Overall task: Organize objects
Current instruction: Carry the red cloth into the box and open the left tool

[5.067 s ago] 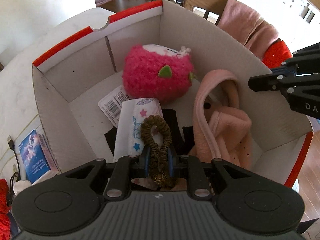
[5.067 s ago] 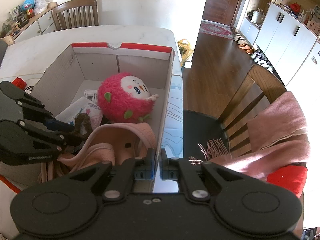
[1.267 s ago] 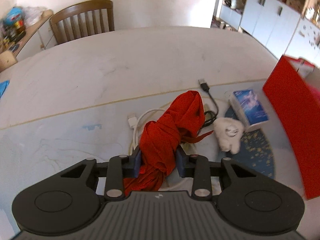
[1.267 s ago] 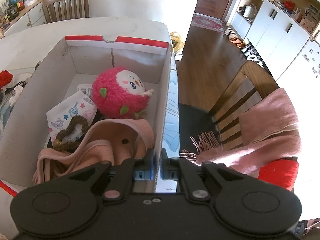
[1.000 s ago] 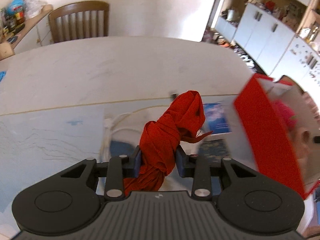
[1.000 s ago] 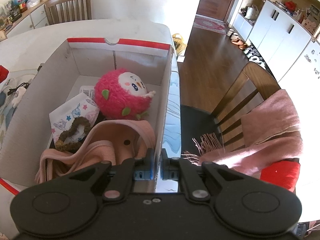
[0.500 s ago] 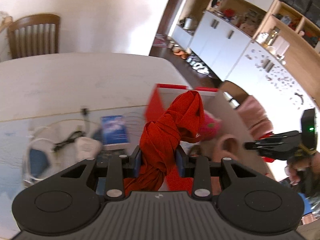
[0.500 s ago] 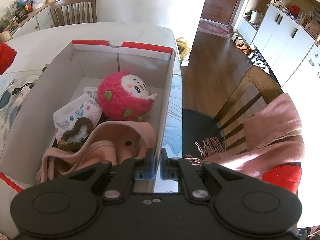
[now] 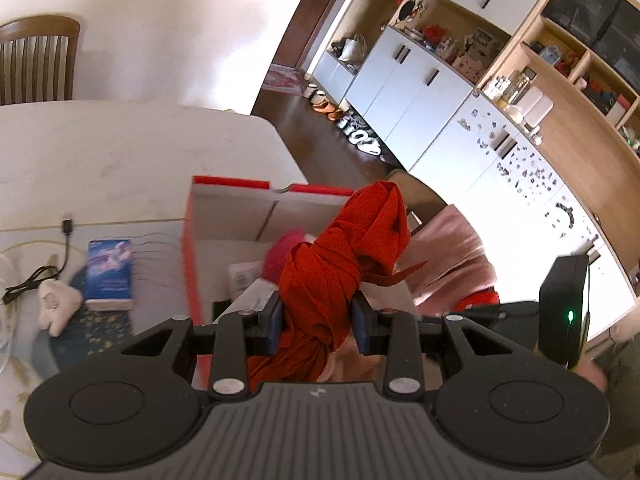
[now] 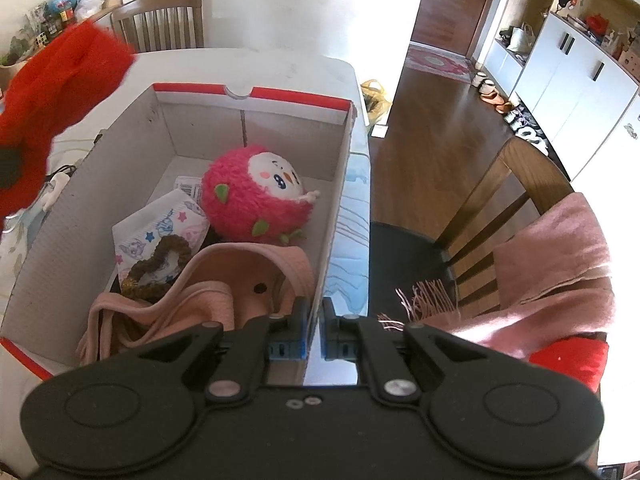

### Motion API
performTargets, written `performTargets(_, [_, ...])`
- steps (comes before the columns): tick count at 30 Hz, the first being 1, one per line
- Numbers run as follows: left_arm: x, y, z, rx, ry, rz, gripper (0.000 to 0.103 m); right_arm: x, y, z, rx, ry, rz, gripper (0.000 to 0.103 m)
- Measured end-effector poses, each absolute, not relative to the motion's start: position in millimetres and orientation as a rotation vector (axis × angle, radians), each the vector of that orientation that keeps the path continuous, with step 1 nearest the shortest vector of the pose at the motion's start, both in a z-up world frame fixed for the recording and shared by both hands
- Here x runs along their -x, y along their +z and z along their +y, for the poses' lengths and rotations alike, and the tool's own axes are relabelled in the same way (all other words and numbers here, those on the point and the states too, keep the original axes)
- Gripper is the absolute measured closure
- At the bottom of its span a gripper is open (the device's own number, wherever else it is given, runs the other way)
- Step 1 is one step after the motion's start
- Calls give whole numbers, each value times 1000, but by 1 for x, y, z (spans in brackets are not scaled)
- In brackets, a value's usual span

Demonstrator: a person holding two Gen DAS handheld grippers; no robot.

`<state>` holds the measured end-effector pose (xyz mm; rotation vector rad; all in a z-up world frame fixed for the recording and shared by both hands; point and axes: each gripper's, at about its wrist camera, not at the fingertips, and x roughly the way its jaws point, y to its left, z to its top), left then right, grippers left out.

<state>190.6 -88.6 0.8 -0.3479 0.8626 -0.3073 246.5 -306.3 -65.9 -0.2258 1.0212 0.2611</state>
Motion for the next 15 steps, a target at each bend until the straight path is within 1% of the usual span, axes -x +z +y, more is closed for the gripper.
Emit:
performTargets(3, [-200,-1,-105,334,-269,858,70,-247,-66,-307,222,267,1018,98])
performTargets(7, [-214,-13,-118,375,-191,898,70,-246,-65,-308,219,276,1013,97])
performTargets(15, [-233,-36,-137,314,-38,923,70,-246,-64,-311,218,303,1008,97])
